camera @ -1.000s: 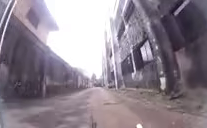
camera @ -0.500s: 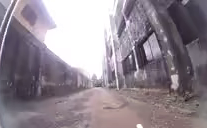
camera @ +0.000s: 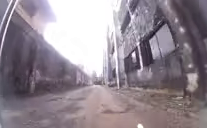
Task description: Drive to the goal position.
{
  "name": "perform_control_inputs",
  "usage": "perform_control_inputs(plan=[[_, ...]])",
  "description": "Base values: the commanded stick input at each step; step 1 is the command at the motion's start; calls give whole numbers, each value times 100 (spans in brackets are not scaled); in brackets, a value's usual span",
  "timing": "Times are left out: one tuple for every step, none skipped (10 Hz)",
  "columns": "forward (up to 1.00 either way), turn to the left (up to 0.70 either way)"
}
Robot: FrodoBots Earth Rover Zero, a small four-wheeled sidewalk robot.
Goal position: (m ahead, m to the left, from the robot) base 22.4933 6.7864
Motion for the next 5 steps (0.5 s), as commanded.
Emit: perform_control_inputs(plan=[[100, 0], [100, 0], [100, 0], [100, 0], [100, 0]])
